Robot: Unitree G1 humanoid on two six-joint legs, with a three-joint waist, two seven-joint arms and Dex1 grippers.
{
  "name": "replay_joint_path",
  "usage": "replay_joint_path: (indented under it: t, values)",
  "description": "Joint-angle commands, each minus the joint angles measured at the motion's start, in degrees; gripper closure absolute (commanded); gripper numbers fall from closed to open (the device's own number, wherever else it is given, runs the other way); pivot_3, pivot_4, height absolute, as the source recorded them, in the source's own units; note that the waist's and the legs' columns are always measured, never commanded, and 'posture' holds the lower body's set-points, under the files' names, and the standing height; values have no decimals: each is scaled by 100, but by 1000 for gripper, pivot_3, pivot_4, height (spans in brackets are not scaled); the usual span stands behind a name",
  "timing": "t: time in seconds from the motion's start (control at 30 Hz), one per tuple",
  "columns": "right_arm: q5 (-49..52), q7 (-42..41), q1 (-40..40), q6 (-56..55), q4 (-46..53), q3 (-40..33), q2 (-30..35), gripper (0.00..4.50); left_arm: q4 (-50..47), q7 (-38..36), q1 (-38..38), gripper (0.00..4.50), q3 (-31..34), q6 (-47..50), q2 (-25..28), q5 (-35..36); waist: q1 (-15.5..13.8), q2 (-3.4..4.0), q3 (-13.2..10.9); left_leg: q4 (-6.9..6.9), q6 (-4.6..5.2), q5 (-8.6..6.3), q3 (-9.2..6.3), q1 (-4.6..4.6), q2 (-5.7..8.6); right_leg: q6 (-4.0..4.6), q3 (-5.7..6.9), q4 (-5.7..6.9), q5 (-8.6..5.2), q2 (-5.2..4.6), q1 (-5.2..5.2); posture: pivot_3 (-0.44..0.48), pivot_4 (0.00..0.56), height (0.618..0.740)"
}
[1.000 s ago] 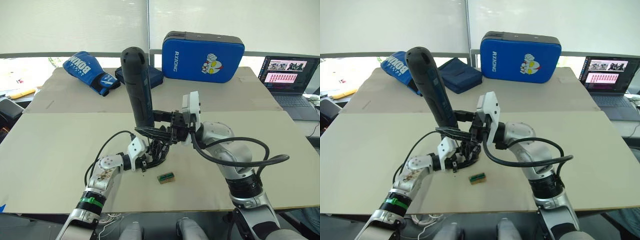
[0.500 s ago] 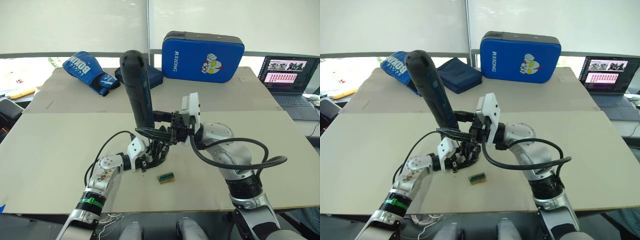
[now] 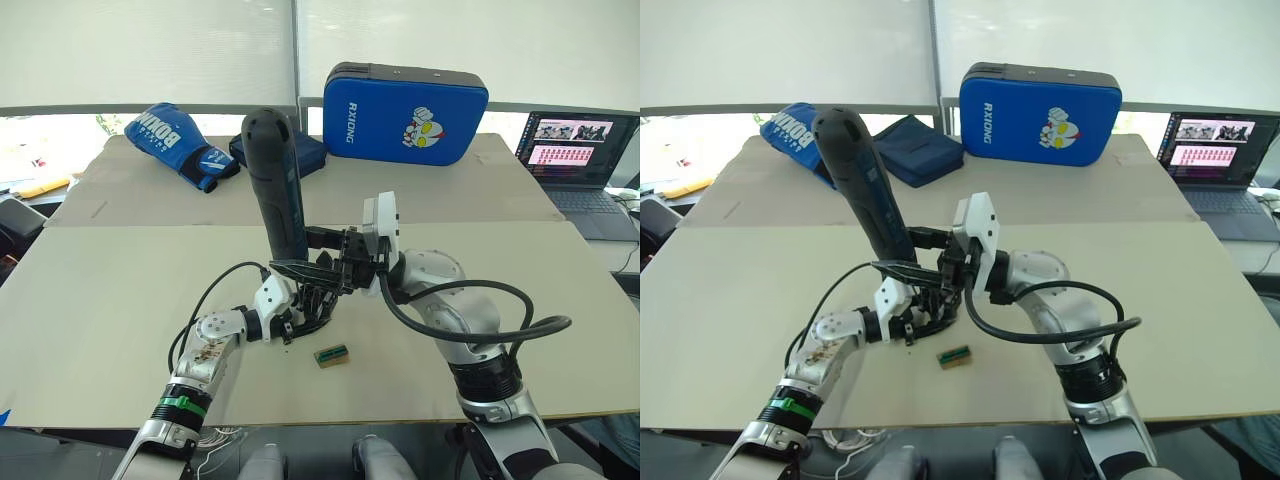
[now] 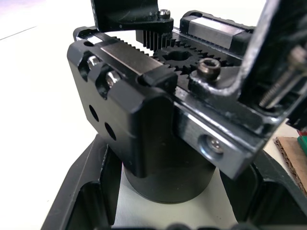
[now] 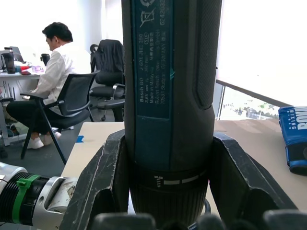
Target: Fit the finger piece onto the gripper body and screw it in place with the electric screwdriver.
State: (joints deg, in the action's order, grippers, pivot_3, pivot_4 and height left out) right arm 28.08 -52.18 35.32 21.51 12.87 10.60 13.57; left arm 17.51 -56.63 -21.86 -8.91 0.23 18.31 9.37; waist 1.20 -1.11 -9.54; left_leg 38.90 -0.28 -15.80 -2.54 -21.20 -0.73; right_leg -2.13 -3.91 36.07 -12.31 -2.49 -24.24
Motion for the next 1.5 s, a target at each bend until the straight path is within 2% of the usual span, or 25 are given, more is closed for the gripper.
replay_joint_path:
  t: [0.03, 0.43, 0.93, 1.5]
  values:
    - [51, 5, 30, -197, 138, -47, -65, 2595, 124, -63, 186, 2169, -171, 242, 39, -57, 0, 0, 0, 0, 0, 0, 0, 0, 0, 0, 0, 0, 0, 0, 0, 0, 150, 740]
    - [16, 26, -97, -191, 117, -41, -104, 2595, 125, -68, 201, 2169, -181, 261, 45, -63, 0, 0, 0, 0, 0, 0, 0, 0, 0, 0, 0, 0, 0, 0, 0, 0, 150, 740]
    - [-370, 218, -268, -442, -365, 53, -126, 2595, 175, -108, 183, 2169, -196, 245, 53, -63, 3, 2, 10, -1, 0, 0, 1, 6, 0, 0, 0, 0, 0, 0, 5, 0, 150, 740]
    - [-447, 409, -509, -229, -455, 308, -39, 2595, 205, -73, 176, 2169, -187, 264, 30, -64, 19, 3, 39, -4, 0, 0, 0, 14, 0, 0, 0, 0, -1, 1, 11, 0, 150, 740]
